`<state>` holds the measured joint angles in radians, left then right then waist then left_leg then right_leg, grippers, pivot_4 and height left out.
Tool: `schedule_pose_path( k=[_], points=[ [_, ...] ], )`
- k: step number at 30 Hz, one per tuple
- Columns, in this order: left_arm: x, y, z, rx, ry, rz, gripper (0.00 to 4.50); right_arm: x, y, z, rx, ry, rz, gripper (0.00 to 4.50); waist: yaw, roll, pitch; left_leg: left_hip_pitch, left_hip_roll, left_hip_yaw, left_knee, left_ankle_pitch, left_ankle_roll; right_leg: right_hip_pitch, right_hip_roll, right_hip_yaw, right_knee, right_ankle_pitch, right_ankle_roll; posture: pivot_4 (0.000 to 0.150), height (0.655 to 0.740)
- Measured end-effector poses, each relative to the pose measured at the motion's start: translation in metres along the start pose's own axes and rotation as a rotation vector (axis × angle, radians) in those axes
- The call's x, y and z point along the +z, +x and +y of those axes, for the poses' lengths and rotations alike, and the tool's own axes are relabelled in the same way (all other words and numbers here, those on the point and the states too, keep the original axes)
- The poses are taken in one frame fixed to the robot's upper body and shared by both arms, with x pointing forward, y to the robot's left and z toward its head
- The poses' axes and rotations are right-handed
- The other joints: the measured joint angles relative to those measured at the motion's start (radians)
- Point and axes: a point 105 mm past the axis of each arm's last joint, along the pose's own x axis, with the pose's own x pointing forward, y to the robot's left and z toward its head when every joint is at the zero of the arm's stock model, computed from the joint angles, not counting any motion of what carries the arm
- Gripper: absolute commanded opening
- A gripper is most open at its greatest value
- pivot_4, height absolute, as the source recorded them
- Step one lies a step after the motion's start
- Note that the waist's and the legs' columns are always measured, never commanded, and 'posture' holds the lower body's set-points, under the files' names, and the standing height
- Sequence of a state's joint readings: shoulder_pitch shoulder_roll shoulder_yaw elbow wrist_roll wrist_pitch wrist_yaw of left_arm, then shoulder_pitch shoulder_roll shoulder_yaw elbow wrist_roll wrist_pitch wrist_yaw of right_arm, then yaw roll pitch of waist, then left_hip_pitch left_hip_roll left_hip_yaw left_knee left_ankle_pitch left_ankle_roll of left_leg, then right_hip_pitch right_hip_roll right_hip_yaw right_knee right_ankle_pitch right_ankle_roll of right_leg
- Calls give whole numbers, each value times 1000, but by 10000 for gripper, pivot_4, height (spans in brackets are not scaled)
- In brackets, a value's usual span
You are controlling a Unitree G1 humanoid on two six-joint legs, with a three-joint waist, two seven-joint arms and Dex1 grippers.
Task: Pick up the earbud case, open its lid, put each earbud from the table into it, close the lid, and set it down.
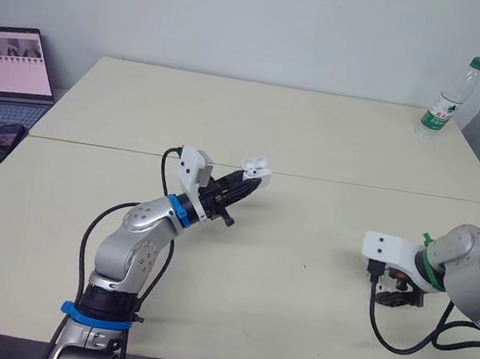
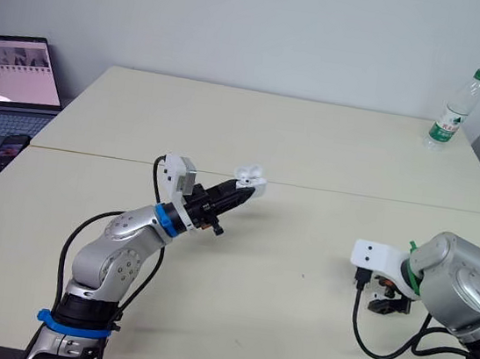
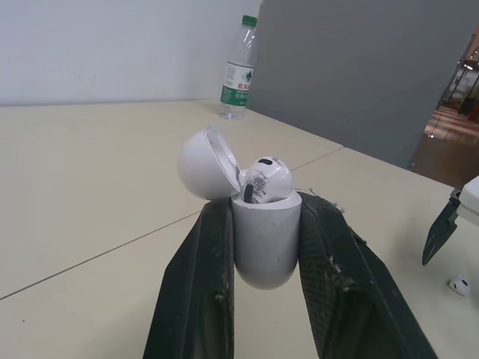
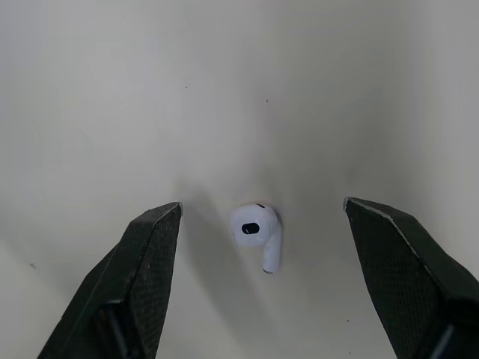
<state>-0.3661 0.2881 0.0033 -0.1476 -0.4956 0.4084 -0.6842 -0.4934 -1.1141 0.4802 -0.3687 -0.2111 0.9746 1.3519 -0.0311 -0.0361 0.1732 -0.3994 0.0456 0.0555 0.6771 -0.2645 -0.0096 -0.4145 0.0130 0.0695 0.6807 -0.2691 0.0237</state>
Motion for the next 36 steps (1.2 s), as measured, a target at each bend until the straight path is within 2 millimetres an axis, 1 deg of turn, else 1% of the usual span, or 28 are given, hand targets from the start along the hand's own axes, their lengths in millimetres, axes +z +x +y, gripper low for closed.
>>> schedule_pose_path(
  k=[2,9,10,20,23,27,36],
  points=[
    [0,0,0,0,0,0,7826,0,1,1,6,-1,2,27025,0,0,0,0,0,0,0,0,0,0,0,0,0,0,0,1500,7362],
    [0,0,0,0,1,2,7826,0,2,2,12,-3,1,727,0,0,0,0,0,0,0,0,0,0,0,0,0,0,0,1500,7362],
    [-1,0,0,1,2,4,7826,0,2,2,13,-3,2,302,0,0,0,0,0,0,0,0,0,0,0,0,0,0,0,1500,7362],
    [-1,0,0,1,6,8,7826,-2,3,5,20,-5,-2,302,0,0,0,0,0,0,0,0,0,0,0,0,0,0,0,1500,7362],
    [-1,0,0,0,6,8,7826,-2,1,5,24,-29,-2,5964,0,0,0,0,0,0,0,0,0,0,0,0,0,0,0,1500,7362],
    [-1,0,0,-1,6,8,7826,-4,-3,5,22,-38,-1,19464,0,0,0,0,0,0,0,0,0,0,0,0,0,0,0,1500,7362],
    [-2,1,-2,-9,5,13,7826,-14,-6,6,26,-24,23,19464,0,0,0,0,0,0,0,0,0,0,0,0,0,0,0,1500,7362]
  ],
)
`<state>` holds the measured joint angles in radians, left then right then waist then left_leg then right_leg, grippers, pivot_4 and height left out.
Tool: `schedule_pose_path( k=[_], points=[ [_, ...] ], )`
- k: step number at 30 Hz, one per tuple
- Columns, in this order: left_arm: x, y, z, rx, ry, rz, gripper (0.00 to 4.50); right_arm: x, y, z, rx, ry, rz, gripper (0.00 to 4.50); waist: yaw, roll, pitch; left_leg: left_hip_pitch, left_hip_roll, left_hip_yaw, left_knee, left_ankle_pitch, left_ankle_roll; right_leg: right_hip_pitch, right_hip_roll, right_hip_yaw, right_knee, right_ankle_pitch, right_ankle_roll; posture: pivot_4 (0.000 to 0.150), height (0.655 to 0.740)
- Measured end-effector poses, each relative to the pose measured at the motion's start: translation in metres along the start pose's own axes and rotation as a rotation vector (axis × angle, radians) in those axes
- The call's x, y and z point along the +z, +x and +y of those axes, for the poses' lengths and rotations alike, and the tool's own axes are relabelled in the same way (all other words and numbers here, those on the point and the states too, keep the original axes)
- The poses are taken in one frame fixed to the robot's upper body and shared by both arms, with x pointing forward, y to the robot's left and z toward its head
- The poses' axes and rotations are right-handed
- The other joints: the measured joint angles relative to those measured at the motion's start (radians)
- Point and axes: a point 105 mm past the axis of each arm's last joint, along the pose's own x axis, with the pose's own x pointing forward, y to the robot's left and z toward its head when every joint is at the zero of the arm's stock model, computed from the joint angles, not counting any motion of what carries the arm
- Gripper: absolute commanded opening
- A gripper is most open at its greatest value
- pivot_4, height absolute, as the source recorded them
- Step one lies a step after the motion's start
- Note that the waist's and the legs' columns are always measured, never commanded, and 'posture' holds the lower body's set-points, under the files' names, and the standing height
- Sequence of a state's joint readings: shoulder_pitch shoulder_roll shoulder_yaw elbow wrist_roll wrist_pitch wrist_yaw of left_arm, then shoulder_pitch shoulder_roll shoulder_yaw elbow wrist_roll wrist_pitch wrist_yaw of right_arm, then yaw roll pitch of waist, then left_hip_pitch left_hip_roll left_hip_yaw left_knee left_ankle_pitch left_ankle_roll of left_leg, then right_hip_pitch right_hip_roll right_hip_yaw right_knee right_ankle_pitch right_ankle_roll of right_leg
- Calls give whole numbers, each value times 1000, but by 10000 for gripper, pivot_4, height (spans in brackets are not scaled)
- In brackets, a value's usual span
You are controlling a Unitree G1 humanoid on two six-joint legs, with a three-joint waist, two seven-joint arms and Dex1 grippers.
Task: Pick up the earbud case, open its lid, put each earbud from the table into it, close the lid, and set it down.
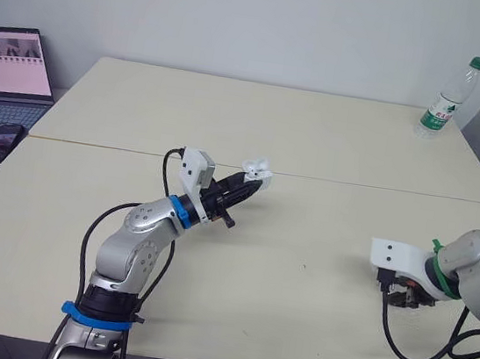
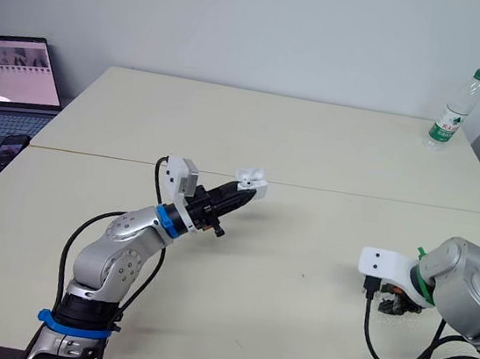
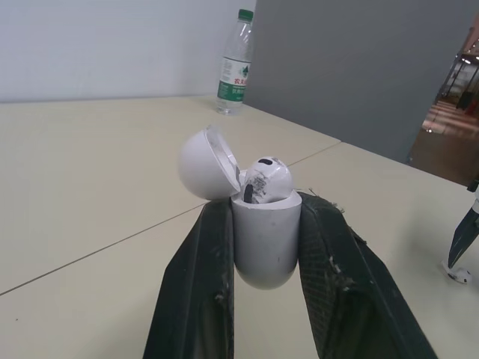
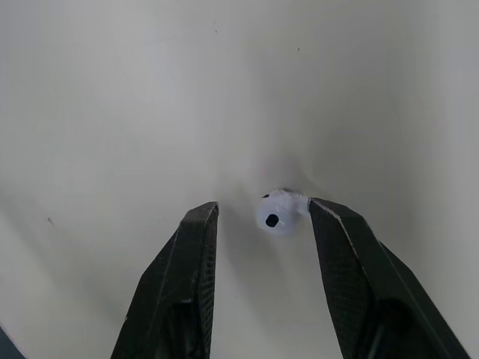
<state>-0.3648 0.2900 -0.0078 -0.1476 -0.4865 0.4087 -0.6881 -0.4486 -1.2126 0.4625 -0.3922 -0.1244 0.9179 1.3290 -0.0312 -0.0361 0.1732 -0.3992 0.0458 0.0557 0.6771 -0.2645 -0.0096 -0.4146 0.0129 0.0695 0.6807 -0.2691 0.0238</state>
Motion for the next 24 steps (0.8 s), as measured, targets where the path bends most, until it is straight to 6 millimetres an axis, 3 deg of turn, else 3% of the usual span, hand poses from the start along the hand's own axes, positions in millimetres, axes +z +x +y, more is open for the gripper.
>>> schedule_pose_path(
  k=[24],
  points=[
    [-1,0,0,-2,2,5,7826,-2,6,-6,7,-155,-22,19464,0,0,0,0,0,0,0,0,0,0,0,0,0,0,0,1500,7362]
  ],
)
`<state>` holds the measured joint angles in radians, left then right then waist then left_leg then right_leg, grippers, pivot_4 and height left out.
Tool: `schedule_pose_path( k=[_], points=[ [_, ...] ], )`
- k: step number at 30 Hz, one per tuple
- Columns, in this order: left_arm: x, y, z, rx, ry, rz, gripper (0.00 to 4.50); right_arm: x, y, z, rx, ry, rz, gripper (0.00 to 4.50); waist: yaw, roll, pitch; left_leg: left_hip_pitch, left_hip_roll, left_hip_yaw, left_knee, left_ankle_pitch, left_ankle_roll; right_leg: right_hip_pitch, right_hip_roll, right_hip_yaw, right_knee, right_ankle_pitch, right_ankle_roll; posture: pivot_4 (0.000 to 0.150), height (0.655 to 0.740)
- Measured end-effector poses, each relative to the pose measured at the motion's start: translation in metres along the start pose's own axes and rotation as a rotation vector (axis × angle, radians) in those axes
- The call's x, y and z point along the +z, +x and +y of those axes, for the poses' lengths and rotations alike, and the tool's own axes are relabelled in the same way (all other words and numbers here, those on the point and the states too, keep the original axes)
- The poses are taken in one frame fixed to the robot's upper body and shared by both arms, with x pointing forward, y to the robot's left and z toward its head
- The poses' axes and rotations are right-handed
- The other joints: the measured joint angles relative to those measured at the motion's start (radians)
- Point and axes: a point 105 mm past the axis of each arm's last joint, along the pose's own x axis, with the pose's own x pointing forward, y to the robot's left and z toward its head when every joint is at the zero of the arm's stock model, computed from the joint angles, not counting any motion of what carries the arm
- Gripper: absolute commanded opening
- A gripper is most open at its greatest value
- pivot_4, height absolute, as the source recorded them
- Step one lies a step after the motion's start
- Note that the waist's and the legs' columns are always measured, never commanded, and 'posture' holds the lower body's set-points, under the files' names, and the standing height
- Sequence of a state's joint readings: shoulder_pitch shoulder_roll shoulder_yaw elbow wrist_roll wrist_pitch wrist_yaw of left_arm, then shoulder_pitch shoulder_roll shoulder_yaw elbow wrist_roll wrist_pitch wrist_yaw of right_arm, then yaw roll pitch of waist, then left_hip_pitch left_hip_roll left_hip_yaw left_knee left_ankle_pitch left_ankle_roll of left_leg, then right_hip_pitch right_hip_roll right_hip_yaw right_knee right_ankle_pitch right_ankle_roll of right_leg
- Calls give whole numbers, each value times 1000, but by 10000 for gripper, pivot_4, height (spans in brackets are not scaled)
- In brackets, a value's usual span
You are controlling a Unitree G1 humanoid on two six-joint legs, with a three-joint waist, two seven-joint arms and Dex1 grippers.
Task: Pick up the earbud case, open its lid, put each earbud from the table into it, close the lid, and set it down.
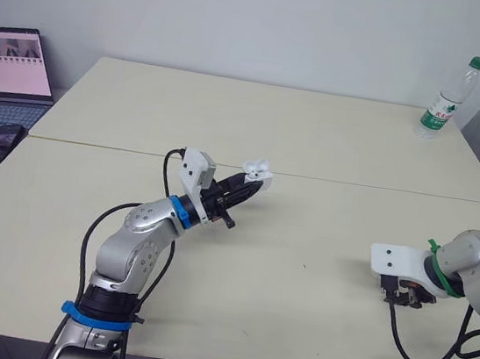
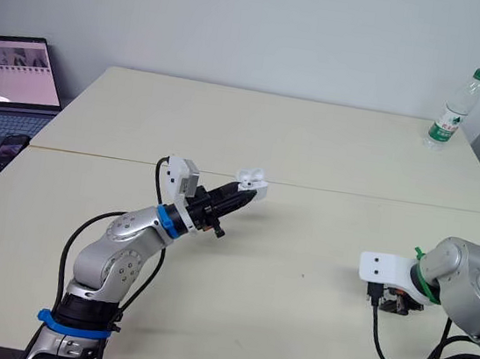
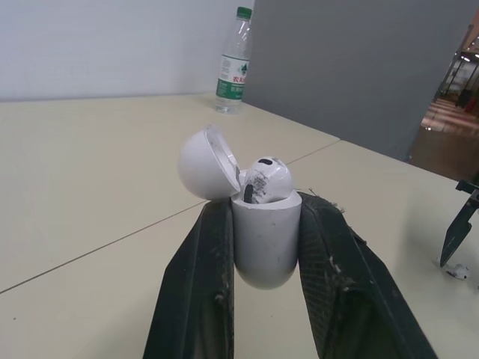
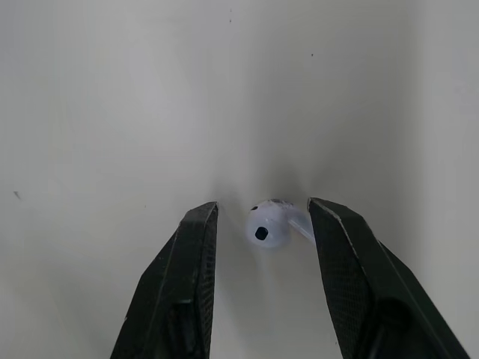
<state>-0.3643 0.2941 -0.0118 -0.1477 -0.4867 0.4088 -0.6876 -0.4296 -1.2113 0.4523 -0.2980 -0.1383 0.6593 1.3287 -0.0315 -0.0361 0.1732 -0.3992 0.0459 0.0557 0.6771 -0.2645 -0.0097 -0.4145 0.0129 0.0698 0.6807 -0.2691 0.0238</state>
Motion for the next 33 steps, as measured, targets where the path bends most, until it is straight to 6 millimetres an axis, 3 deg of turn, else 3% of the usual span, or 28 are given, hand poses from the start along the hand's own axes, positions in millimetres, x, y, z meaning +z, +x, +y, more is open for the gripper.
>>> schedule_pose_path(
  k=[24,33],
  points=[
    [0,-1,1,2,4,4,7826,-8,-1,-4,-2,48,34,19464,0,0,0,0,0,0,0,0,0,0,0,0,0,0,0,1500,7362],
    [-1,-1,1,1,6,9,7826,-12,0,3,45,68,49,19464,0,0,0,0,0,0,0,0,0,0,0,0,0,0,0,1500,7362]
  ],
)
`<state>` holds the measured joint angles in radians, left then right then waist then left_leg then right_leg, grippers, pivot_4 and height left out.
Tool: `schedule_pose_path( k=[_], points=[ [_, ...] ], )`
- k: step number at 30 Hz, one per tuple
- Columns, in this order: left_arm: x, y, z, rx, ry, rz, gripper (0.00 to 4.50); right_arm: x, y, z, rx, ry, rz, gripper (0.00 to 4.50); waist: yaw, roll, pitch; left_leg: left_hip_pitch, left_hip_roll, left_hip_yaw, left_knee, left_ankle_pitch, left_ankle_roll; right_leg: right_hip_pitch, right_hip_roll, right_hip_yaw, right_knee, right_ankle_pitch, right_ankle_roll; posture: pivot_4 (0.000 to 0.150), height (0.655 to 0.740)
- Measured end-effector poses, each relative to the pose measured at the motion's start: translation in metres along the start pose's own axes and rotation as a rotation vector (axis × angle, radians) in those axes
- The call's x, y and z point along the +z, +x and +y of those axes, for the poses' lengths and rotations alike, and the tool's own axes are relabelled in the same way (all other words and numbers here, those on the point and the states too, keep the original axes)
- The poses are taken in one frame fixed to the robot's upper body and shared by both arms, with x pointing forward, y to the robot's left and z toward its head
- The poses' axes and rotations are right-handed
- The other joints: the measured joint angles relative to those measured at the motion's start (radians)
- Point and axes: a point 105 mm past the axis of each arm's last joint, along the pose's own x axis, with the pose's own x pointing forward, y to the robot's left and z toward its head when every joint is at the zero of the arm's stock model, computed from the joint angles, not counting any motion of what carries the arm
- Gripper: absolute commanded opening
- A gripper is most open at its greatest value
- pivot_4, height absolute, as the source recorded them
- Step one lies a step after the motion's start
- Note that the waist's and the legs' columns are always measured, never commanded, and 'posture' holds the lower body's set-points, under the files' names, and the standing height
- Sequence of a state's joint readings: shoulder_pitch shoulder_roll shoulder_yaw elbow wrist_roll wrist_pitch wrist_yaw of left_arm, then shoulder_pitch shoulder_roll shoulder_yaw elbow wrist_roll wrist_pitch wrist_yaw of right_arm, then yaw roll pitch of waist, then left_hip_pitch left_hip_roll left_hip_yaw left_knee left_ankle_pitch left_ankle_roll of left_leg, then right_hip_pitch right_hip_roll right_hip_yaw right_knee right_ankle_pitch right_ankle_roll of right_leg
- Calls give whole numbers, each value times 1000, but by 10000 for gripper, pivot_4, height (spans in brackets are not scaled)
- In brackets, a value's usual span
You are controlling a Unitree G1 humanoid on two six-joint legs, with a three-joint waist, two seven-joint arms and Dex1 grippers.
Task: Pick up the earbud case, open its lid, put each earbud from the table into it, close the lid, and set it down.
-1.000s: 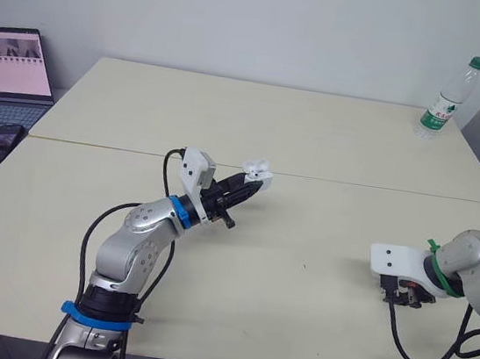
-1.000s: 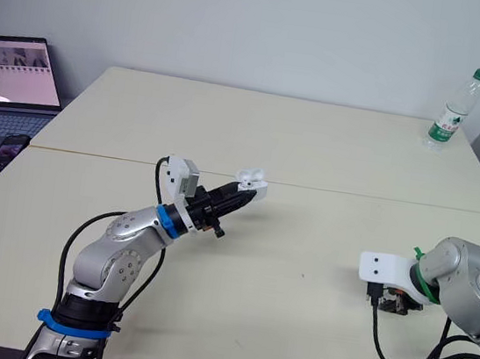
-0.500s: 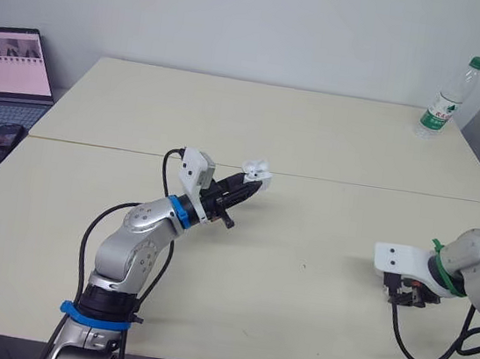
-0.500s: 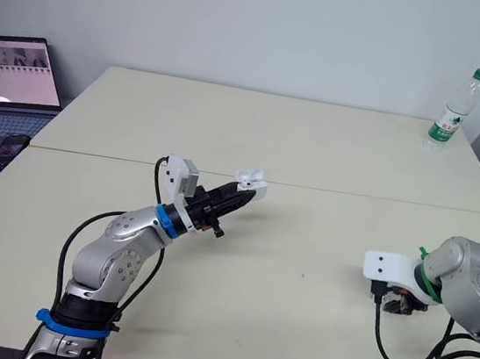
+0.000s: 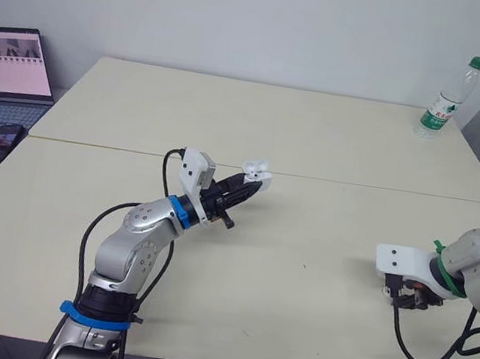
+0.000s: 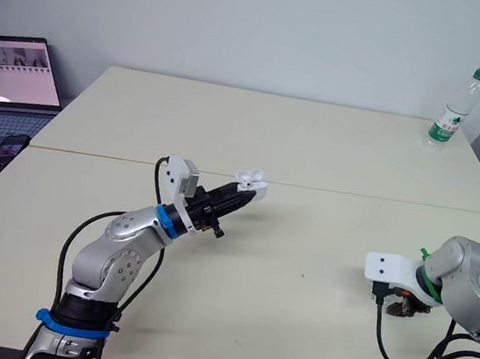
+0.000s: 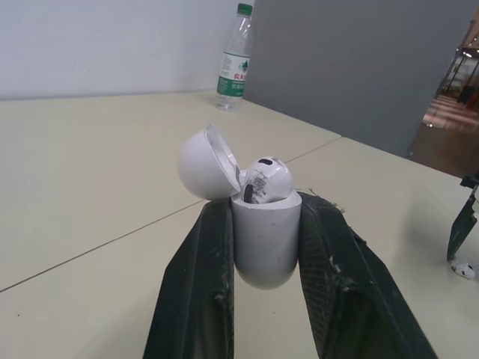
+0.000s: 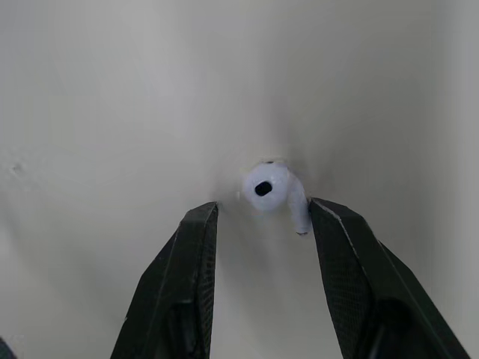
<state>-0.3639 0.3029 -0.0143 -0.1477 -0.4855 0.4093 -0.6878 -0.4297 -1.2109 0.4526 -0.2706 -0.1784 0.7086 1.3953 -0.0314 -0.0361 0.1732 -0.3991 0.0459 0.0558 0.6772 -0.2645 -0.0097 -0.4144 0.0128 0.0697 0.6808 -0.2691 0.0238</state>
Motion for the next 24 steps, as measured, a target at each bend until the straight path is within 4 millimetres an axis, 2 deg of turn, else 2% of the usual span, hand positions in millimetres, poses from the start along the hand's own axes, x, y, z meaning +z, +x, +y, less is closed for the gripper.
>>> schedule_pose_path(
  k=[24],
  points=[
    [-1,0,-1,-4,4,8,7826,7,0,-4,-30,19,-26,19464,0,0,0,0,0,0,0,0,0,0,0,0,0,0,0,1500,7362]
  ],
)
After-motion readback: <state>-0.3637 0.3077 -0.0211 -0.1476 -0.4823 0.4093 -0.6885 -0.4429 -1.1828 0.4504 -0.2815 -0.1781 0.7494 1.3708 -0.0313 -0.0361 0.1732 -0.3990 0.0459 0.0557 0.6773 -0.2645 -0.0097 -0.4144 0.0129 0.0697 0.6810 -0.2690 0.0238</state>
